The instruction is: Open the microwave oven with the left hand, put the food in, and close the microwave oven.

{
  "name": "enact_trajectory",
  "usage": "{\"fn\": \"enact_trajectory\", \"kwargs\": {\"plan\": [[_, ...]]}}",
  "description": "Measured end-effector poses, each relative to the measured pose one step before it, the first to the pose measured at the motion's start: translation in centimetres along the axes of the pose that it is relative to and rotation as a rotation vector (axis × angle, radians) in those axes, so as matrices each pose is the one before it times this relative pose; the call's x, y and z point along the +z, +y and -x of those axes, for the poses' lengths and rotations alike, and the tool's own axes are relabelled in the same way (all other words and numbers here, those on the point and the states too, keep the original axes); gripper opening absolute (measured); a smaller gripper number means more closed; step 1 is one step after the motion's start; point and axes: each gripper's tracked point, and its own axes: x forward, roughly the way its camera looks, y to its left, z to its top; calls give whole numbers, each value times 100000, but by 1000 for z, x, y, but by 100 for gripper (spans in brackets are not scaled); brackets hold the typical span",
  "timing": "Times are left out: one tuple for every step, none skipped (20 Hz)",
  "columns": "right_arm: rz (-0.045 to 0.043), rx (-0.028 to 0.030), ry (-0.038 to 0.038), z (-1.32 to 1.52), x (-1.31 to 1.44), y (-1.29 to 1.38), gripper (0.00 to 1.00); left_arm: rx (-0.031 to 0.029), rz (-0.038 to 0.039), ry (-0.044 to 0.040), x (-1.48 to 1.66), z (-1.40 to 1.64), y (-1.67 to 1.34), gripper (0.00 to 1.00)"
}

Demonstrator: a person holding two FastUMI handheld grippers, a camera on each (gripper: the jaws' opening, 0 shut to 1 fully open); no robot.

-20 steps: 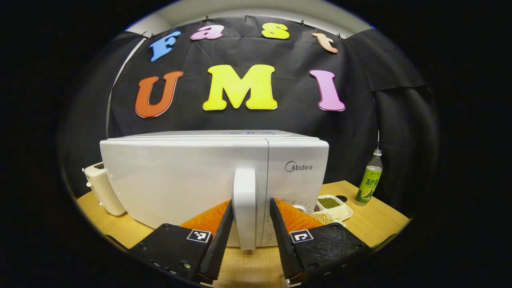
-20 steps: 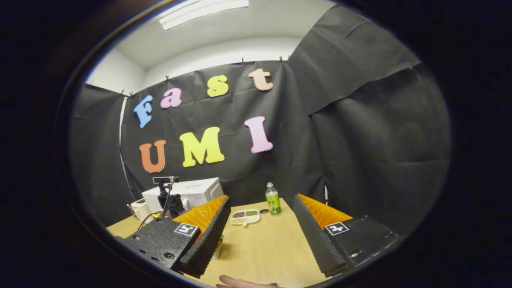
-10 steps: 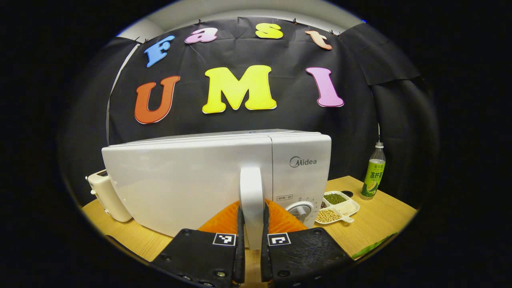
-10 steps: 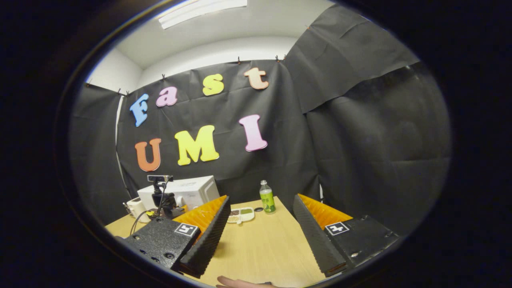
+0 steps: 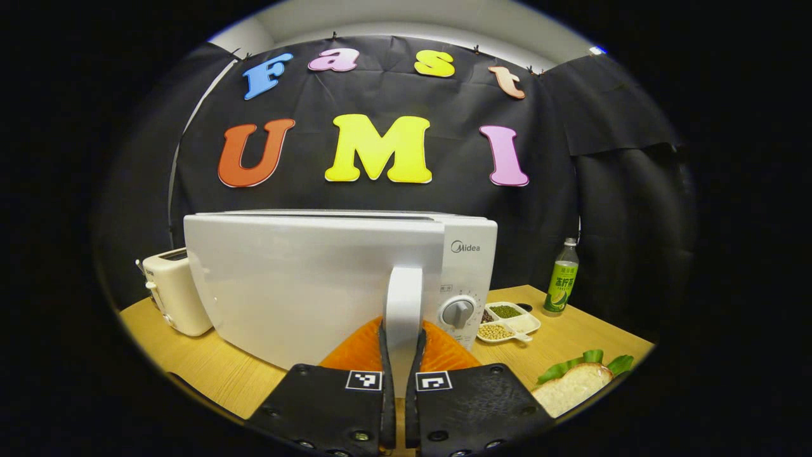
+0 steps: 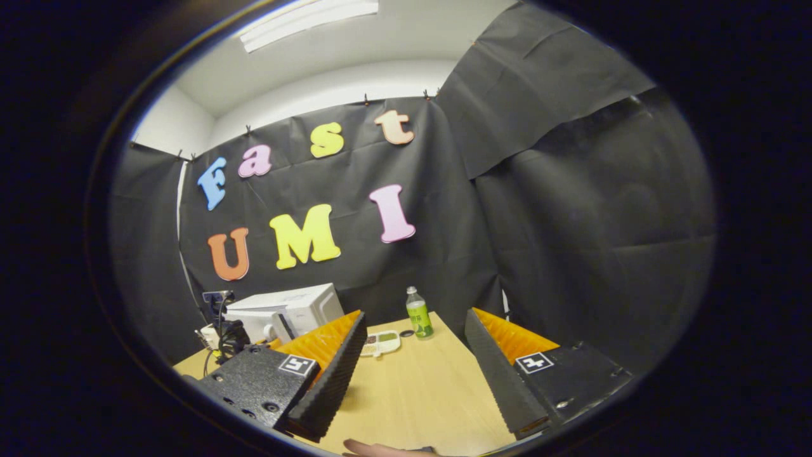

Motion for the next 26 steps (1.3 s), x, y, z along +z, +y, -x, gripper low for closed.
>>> {"fn": "enact_trajectory", "kwargs": {"plan": [[812,471,933,161,-280,339,99,-741,-964,-852,63,610,174,5],[834,193,380,250,50,340,100,-907,302,-121,-47,497,163,5],[966,7,-147,228,109,249,100,-998,753,-218,-264,525,61,5],[1094,2,-170,212,-92,248,99,-1021,-29,-764,25,538,170,5],[951,-86,-116,136,-122,307,99,-793,24,-1059,16,443,136,5],[604,-112,-28,163,-229,255,99,-733,-582,-731,-53,444,83,5],[39,-61,558,188,-381,343,99,-536,-546,-414,-56,543,244,5],[-361,416,728,83,-504,359,99,-436,-402,88,-101,674,277,5],[-393,531,1344,-22,-467,486,99,-652,-338,-120,-74,792,195,5],[-382,667,1435,-206,-504,405,99,-627,-198,169,-83,767,349,5],[-6,625,1146,-119,-357,525,99,-725,-217,-24,-90,871,246,5],[365,111,932,-99,-404,349,99,-584,-279,-89,-91,958,319,5],[936,-175,747,-136,-291,381,99,-440,154,-637,-15,917,704,5],[1119,236,1271,-179,-420,461,99,-266,-150,-255,-62,961,523,5],[1215,727,909,-128,-378,664,99,96,139,-510,-95,1007,570,5],[1117,659,764,-100,-342,682,99,311,-231,-118,-170,964,694,5],[989,747,818,-52,-288,648,99,576,-20,508,-162,992,684,5],[995,881,633,-106,-310,660,100,783,-176,385,-170,1053,926,5],[718,529,419,-38,-160,627,100,532,103,265,-135,806,752,5],[730,585,542,9,-229,513,100,845,500,126,-125,1001,1028,5],[473,797,618,-22,-136,568,100,1105,504,-23,-81,906,1015,5],[-410,1172,1496,-62,-308,740,100,1393,-521,15,-116,873,941,5],[-1270,1380,917,-104,-111,703,100,1640,-1325,188,-132,755,1005,5],[-1578,1672,1071,-22,-222,857,100,2118,-532,-228,-163,666,1185,5],[-901,1281,298,-130,-155,805,100,2462,645,51,-160,625,1272,5],[124,1317,914,-132,-277,770,100,2877,1224,399,-131,647,1365,5]]}}
